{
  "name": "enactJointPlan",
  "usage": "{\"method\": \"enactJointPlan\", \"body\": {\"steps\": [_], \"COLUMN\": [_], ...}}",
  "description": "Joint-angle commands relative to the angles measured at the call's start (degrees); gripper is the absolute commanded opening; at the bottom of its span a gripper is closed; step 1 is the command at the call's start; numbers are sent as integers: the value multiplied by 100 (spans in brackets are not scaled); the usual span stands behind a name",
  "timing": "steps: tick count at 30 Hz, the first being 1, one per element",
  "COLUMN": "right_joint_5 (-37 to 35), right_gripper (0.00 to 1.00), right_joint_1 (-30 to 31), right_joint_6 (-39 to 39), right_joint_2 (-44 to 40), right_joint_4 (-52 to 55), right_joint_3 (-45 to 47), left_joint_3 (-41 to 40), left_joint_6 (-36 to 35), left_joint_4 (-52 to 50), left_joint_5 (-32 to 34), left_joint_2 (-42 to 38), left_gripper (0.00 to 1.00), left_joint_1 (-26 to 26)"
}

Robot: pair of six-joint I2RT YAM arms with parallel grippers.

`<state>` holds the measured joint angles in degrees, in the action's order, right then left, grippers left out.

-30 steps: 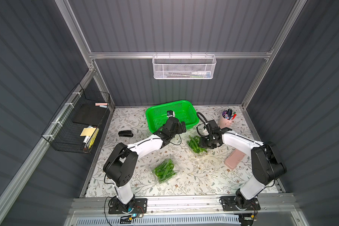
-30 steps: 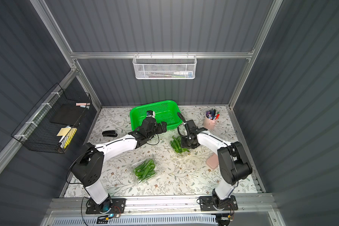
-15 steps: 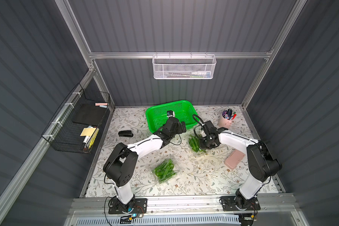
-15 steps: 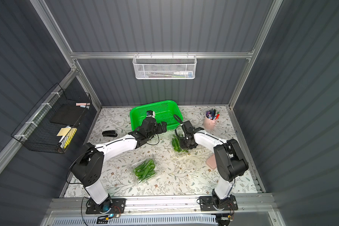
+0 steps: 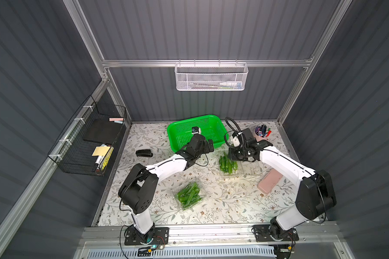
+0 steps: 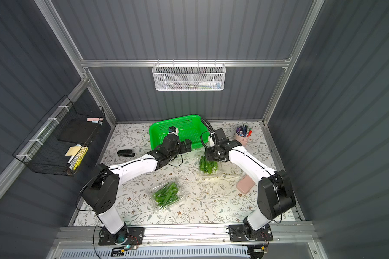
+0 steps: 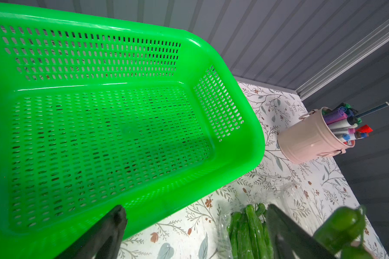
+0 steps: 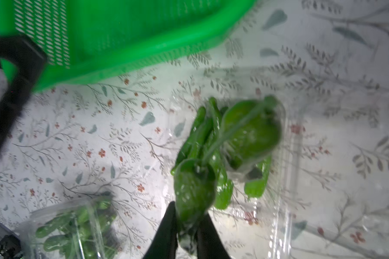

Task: Take small green peppers out of containers
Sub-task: Pick up the green pepper from the packing box, then place the green pepper in the basket.

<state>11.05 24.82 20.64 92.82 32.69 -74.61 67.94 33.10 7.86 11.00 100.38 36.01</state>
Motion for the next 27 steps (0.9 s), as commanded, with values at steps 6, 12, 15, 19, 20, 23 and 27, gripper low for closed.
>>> {"method": "enactJointPlan", "body": {"steps": [6,12,15,19,20,23,27], "right_joint_5": [636,632,353,-463,-600,-1033,-982], "right_gripper": [18,46,48,48,48,47,46], "right_joint_1": [-30,-30,-44,-88,-135,-407,-1011], "right_joint_6": [-129,359,359,465,481,837,1187], "right_joint_2": [2093,3383,3034,1754,1416,291,-823], "right_joint_4": [31,754,680,112,-114,-785,-812], "right_joint_3": [-3113,-5124,-4822,-3249,-2722,-1169,157], "left_joint_3": [-466,-269,-106,402,581,1288,2204], "left_joint_6": [276,-248,-551,-1269,-1430,-1821,-1917], "left_joint_4": [-478,-748,-739,-787,-859,-1219,-1575], "left_joint_5": [77,142,-116,-723,-860,-1275,-1931], "left_joint_2": [-899,-863,-726,-253,-87,588,1454], "left_gripper": [99,99,99,99,99,99,99], "left_joint_1": [-270,-247,-145,257,362,738,931]}}
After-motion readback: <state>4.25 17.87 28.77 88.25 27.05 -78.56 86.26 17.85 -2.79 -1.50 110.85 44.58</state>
